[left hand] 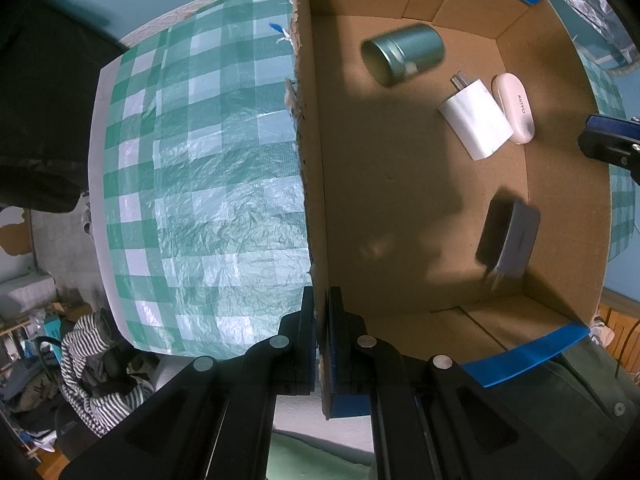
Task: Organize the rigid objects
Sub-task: 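Carry the black charger into the box with the right gripper and release, then withdraw the right gripper and grasp the white cube charger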
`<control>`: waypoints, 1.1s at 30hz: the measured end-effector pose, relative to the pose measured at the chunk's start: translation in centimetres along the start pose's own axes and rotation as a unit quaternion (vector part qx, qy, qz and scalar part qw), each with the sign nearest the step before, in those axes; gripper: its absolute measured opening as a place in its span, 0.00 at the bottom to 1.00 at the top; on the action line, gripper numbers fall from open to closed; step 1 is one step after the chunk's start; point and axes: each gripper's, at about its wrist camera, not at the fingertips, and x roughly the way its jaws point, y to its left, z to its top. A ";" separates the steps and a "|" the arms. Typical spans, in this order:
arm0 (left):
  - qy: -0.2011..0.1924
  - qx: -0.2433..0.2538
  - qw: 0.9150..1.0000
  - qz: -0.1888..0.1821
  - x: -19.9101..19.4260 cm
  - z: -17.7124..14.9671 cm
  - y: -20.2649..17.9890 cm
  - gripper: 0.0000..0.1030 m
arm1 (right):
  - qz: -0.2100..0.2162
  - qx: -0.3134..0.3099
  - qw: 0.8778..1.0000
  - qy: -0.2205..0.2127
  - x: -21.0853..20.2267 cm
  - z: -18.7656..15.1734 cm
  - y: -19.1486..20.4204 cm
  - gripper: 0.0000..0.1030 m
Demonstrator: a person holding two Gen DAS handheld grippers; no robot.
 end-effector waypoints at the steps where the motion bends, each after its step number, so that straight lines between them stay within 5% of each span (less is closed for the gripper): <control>1: -0.001 0.000 1.000 0.000 0.0 0.0 0.0 0.05 | 0.000 0.000 1.000 -0.002 -0.1 0.0 0.1 0.24; 17: 0.000 0.000 1.000 0.000 0.1 -0.1 0.2 0.05 | 0.000 0.038 0.999 -0.037 -2.7 -0.5 -1.6 0.47; 33: 0.000 0.002 1.000 0.000 0.0 -0.2 0.1 0.05 | 0.003 0.107 0.993 -0.048 -4.2 -2.3 -7.3 0.51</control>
